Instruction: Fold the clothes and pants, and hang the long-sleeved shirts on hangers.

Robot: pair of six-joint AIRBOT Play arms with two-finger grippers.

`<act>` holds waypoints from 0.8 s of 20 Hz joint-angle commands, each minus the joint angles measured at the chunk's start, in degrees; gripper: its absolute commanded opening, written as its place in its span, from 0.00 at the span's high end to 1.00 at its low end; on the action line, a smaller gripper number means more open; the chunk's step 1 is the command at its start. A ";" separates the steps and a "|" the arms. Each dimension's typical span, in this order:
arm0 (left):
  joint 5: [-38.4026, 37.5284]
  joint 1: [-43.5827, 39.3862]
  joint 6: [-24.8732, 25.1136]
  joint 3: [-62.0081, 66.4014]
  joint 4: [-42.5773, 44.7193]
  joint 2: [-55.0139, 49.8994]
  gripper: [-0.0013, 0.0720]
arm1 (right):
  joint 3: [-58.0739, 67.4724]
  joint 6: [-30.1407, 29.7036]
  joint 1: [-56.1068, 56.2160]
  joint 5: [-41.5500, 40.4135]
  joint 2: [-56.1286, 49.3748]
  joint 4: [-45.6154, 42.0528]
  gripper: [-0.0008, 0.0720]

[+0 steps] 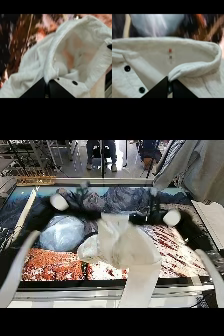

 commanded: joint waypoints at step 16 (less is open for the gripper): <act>-9.84 13.09 -2.71 -37.88 3.15 34.29 0.13 | 22.88 -0.70 10.23 23.52 -15.72 -5.88 0.93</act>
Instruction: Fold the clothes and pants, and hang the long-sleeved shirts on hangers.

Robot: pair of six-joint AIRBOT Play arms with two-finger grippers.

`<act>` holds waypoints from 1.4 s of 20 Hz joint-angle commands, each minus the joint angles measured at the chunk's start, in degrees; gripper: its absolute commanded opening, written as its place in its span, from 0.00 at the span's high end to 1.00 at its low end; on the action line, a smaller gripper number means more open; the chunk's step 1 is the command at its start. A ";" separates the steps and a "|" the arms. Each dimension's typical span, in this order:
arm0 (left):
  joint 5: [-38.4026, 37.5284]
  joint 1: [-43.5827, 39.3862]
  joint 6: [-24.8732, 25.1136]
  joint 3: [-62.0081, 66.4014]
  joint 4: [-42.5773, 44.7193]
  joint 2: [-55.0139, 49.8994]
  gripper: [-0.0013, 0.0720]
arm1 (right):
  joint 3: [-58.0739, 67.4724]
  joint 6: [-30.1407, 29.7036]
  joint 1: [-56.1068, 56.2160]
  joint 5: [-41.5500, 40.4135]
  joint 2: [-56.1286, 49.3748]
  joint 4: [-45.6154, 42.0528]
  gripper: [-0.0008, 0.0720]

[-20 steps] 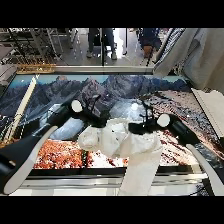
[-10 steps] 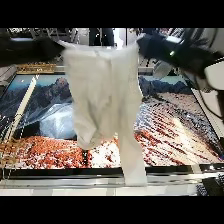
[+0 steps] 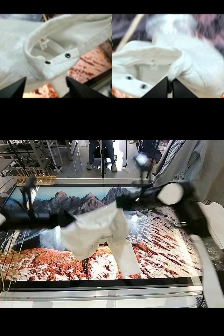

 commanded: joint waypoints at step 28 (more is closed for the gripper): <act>15.72 44.50 5.03 -17.27 34.25 -12.07 0.93 | -1.53 -6.58 7.41 1.81 -7.69 -2.64 0.93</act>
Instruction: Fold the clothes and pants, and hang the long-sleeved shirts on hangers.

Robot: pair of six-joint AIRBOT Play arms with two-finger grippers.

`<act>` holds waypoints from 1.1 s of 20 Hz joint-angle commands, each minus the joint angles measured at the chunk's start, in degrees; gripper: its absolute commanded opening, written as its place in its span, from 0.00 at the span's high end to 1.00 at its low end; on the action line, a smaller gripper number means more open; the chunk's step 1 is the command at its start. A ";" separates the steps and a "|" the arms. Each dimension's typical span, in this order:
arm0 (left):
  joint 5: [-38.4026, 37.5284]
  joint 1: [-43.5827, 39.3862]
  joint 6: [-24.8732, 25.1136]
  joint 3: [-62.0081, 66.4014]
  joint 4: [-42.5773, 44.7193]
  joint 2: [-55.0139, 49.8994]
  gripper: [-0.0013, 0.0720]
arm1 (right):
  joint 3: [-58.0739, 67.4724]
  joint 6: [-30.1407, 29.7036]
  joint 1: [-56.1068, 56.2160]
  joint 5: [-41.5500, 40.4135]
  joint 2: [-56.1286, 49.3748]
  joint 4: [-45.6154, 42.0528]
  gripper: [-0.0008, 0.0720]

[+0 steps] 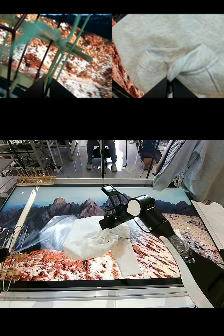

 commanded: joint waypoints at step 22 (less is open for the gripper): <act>-40.30 -16.65 56.63 4.63 -70.34 2.78 0.97 | 2.99 -8.76 -2.21 -5.73 8.35 -27.61 0.93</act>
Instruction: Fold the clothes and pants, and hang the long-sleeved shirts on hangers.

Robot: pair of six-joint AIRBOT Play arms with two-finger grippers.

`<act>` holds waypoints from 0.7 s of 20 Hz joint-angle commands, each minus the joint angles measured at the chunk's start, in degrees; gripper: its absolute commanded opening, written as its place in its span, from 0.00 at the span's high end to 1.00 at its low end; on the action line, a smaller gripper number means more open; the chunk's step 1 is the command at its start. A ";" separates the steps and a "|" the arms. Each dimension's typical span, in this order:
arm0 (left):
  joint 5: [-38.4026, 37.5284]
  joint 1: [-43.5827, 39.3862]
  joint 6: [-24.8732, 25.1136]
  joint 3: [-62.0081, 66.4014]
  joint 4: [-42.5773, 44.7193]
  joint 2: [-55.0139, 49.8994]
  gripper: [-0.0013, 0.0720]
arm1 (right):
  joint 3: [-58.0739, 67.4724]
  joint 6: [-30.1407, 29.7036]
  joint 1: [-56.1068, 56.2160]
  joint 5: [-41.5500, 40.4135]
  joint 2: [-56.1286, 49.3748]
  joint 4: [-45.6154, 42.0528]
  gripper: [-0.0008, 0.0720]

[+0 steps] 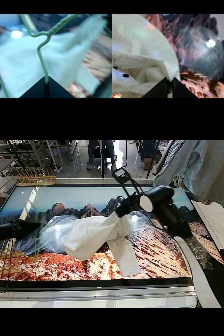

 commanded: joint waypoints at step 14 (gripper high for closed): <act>-19.76 -17.22 8.07 0.11 -16.11 -10.88 0.97 | 0.39 -3.67 -0.26 -1.70 2.71 -3.37 0.93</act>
